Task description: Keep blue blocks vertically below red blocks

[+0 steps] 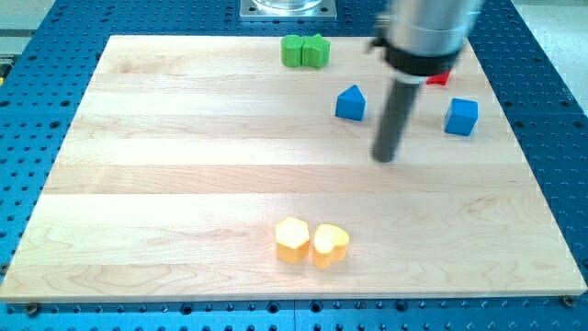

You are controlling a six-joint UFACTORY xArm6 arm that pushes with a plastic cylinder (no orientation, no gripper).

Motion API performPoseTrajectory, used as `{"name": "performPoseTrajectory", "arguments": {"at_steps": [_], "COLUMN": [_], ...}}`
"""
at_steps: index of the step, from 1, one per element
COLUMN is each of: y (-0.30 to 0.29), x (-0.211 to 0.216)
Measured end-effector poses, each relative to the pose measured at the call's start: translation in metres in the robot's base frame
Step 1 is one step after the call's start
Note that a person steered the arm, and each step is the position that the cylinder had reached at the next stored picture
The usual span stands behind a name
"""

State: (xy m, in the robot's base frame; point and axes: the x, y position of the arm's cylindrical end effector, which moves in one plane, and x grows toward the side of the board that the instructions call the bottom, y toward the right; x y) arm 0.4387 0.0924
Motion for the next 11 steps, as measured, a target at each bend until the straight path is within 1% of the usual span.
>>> {"name": "performPoseTrajectory", "arguments": {"at_steps": [1,2,3,4,5,6,7,8,11], "y": [-0.002,-0.008,-0.064,-0.040,0.044,0.095,0.088,0.072,0.109], "x": [-0.038,-0.060,-0.062,-0.085,-0.087,-0.087,-0.094,-0.113,-0.113]}}
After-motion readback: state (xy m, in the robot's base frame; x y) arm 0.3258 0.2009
